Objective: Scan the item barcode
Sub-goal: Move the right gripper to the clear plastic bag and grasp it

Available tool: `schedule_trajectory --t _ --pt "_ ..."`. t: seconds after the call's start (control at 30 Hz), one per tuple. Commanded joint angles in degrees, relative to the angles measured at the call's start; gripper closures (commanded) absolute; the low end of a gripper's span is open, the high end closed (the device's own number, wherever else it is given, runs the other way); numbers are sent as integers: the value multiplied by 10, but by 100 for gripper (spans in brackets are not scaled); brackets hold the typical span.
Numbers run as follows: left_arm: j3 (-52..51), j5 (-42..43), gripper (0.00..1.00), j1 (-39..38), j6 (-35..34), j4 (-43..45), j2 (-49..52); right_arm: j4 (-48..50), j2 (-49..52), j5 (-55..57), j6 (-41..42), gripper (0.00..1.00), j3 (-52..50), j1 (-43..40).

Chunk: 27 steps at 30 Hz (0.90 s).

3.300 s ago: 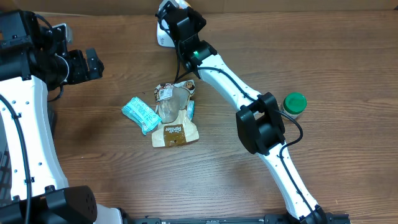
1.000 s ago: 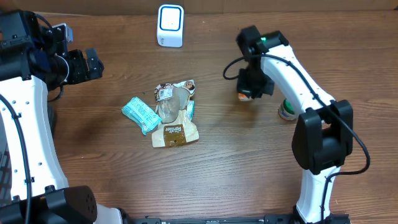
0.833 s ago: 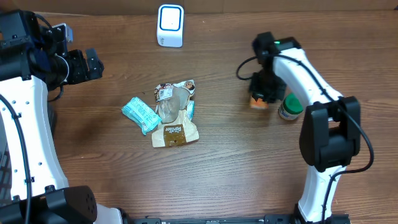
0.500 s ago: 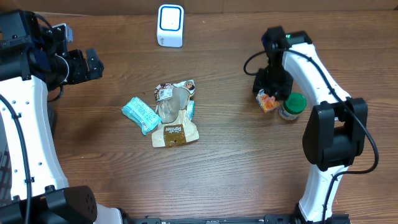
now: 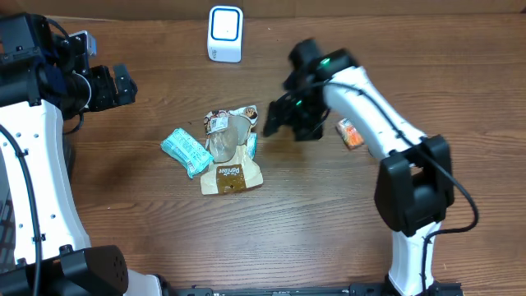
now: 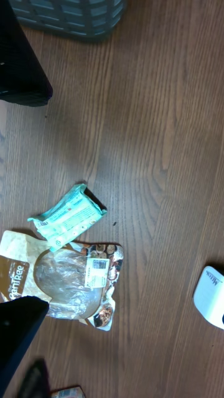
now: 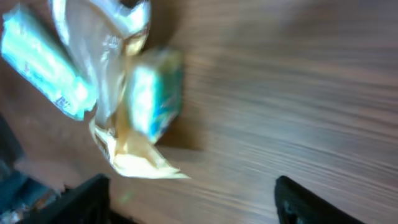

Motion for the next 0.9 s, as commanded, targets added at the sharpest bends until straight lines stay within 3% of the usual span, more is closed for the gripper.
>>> schedule_trajectory --t 0.0,0.17,0.47,0.6,0.7,0.87 --pt "12 0 0 2 -9 1 2 28 -8 -46 28 15 -28 26" --pt "12 1 0 2 -9 1 2 112 -8 -46 82 11 -70 62" --pt "12 0 0 2 -9 1 2 175 -8 -48 111 19 -116 99" --pt "12 0 0 2 -9 1 2 239 -7 -31 161 28 -144 115" --pt "12 0 0 2 -9 1 2 297 -7 -4 201 41 -175 125" --pt "12 0 0 2 -9 1 2 369 -7 -2 231 43 -226 128"
